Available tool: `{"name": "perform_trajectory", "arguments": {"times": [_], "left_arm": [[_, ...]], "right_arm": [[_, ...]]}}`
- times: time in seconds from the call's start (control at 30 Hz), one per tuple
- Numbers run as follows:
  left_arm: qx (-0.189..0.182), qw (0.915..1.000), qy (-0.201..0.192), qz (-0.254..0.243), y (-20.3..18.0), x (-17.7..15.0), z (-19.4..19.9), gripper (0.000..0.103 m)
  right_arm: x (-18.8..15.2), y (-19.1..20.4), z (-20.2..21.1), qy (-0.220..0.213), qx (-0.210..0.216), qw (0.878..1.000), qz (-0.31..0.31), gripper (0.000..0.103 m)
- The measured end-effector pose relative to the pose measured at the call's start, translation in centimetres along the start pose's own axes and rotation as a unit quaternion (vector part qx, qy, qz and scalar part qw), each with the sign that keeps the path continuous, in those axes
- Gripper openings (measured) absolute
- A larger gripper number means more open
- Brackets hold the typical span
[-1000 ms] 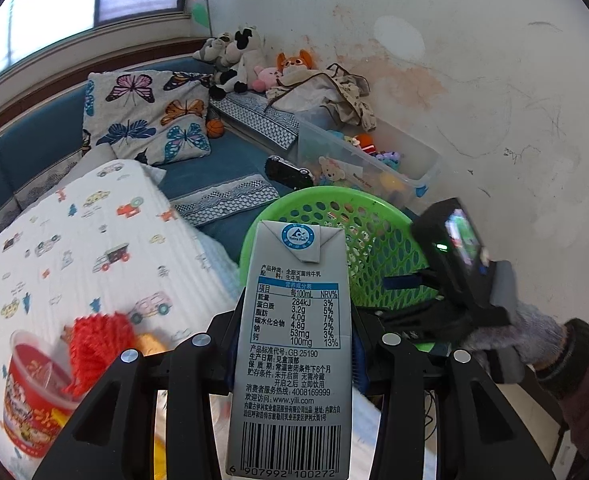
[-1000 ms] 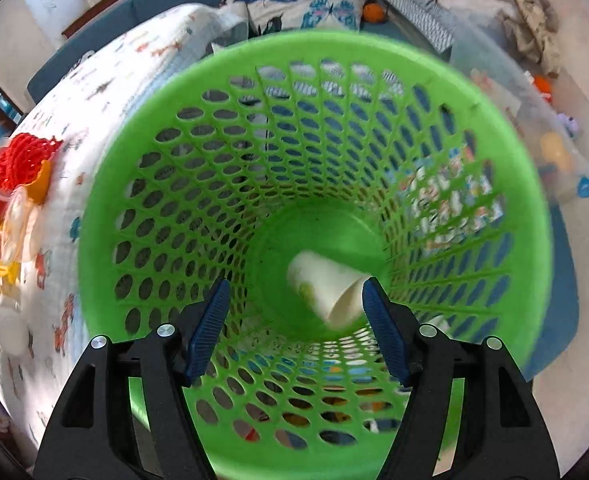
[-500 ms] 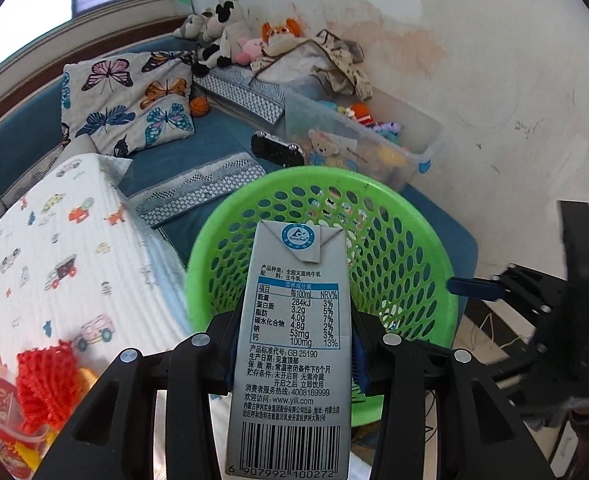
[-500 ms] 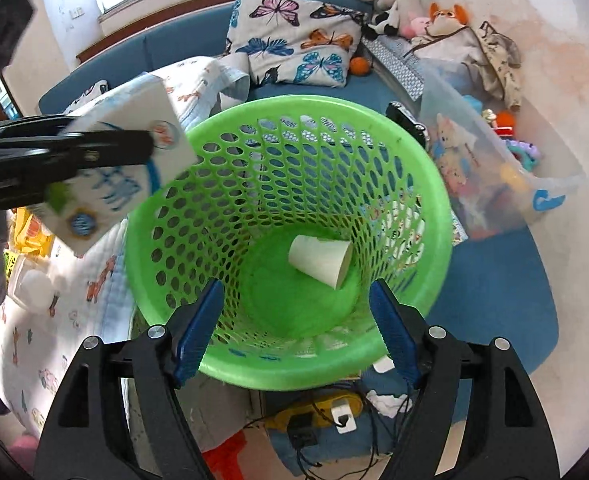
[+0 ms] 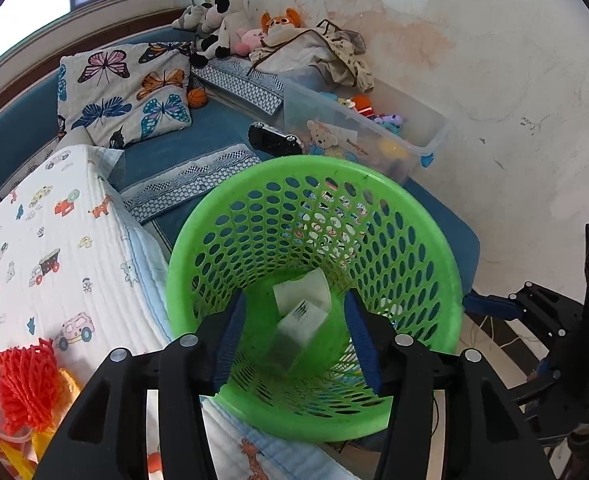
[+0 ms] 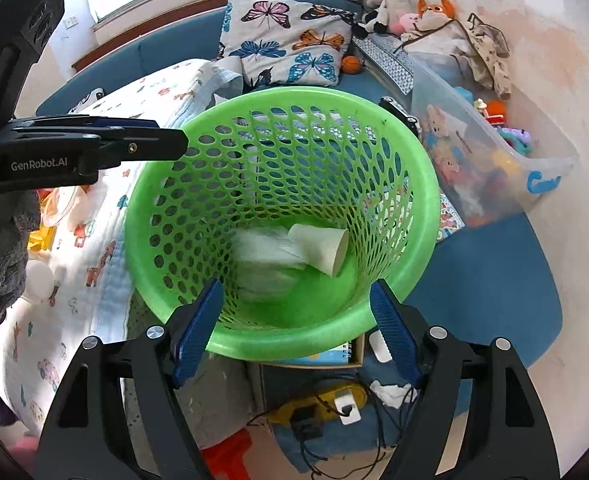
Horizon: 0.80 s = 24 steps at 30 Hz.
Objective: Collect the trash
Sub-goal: 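Move the milk carton over the green basket and open the left tool, then grasp the green-labelled juice bottle with the left tool while the right tool reaches the jelly cup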
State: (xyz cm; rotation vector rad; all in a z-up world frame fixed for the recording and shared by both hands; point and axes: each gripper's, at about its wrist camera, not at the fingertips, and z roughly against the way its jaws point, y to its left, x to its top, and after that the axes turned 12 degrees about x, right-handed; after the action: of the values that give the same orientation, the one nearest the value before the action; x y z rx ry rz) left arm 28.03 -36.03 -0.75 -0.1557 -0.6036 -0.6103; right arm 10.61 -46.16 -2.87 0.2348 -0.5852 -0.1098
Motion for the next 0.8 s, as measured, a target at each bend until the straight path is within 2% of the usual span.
{"name": "perform_trajectory", "arguments": {"times": [0.37,0.63,0.8], "left_arm": [[-0.001,0.9987,-0.049,0.012,3.3,-3.0,7.1,0.049],[0.011,0.9963,-0.079,0.032,8.1,-8.4,12.9,0.049],[0.022,0.9965,-0.076,0.025,10.3,-11.9,14.7,0.049]], "right_arm": [[-1.6,4.4,1.9,-0.028,0.004,0.999,0.037,0.079],[-2.3,8.7,2.5,-0.039,0.03,0.996,0.068,0.082],[-2.5,11.6,2.4,-0.043,0.046,0.994,0.088,0.084]]}}
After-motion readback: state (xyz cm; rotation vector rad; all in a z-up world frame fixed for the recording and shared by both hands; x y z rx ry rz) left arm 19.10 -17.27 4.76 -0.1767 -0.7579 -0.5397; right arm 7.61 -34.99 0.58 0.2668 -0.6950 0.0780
